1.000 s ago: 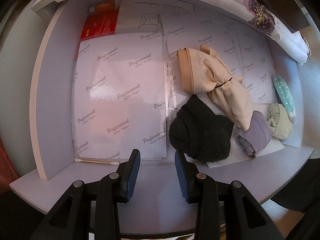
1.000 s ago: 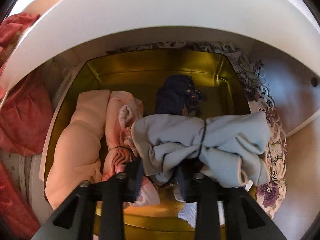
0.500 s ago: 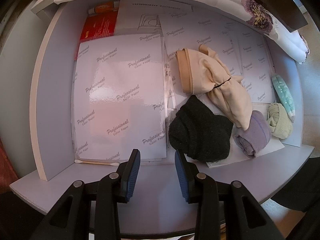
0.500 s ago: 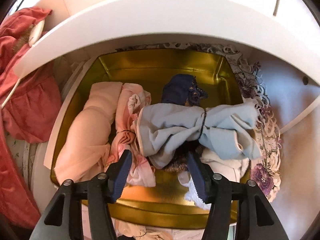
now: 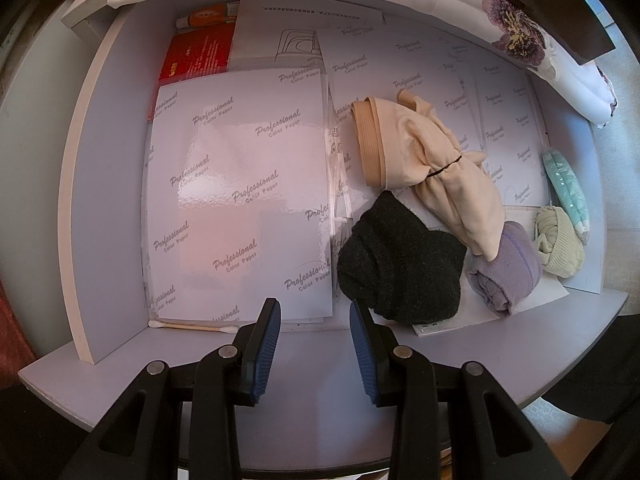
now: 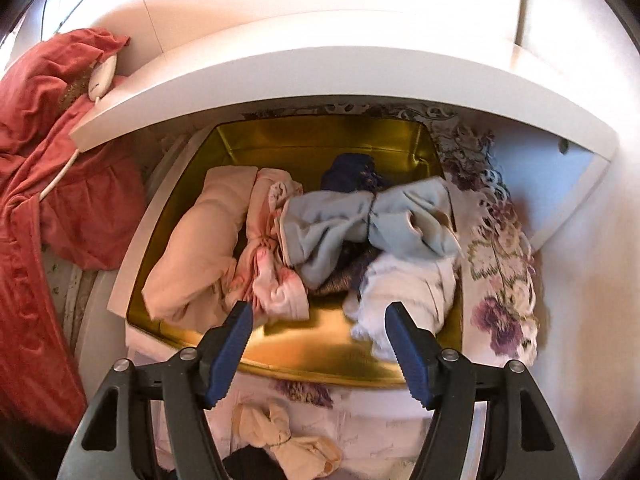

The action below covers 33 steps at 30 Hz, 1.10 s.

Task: Organize soft objects
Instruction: 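Move the open right tool back down over the drawer, then grasp the black sock in the drawer with the left tool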

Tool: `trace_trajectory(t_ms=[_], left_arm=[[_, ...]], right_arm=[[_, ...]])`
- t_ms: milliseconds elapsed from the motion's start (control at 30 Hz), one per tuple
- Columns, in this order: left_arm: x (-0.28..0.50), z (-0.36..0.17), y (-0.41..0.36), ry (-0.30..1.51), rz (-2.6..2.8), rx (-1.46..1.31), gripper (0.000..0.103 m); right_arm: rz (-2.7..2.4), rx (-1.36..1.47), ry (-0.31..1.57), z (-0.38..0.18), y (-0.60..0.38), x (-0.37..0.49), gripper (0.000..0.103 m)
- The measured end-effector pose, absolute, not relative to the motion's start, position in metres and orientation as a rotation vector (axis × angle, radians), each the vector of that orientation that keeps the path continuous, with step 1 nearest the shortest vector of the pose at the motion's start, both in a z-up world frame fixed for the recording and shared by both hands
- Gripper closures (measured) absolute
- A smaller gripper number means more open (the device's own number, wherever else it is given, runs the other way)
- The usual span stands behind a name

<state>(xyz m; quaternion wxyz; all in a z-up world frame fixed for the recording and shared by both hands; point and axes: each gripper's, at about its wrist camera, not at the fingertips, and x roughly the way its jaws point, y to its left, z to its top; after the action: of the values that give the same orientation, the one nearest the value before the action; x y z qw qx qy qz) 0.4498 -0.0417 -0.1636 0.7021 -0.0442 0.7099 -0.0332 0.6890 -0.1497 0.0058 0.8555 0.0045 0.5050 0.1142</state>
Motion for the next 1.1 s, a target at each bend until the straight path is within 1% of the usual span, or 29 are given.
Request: trace_trajectory(t_ms=[200, 367, 400, 467, 633, 733, 1100], left_arm=[[0.450, -0.164, -0.042, 1.582, -0.075, -0.099, 0.067], [0.450, -0.164, -0.042, 1.581, -0.075, -0.099, 0.067], [0.450, -0.163, -0.042, 1.580, -0.076, -0.099, 0.067], [0.450, -0.163, -0.042, 1.580, -0.077, -0.099, 0.067], [0.450, -0.163, -0.041, 1.582, -0.086, -0.106, 0.067], [0.450, -0.162, -0.040, 1.582, -0.098, -0.115, 0.063], [0.454, -0.153, -0.028, 1.566, -0.098, -0.206, 0.062]], right_arm=[[0.226, 0.059, 1.059, 0.008, -0.171, 0.654, 0.033], [0.193, 0.123, 1.099, -0.005, -0.190, 0.624, 0.031], [0.186, 0.135, 1.117, -0.011, -0.192, 0.618, 0.030], [0.158, 0.140, 1.172, -0.025, -0.194, 0.609, 0.030], [0.057, 0.169, 1.385, -0.083, -0.203, 0.591, 0.030], [0.011, 0.154, 1.498, -0.113, -0.205, 0.585, 0.030], [0.013, 0.069, 1.645, -0.160, -0.193, 0.569, 0.030]])
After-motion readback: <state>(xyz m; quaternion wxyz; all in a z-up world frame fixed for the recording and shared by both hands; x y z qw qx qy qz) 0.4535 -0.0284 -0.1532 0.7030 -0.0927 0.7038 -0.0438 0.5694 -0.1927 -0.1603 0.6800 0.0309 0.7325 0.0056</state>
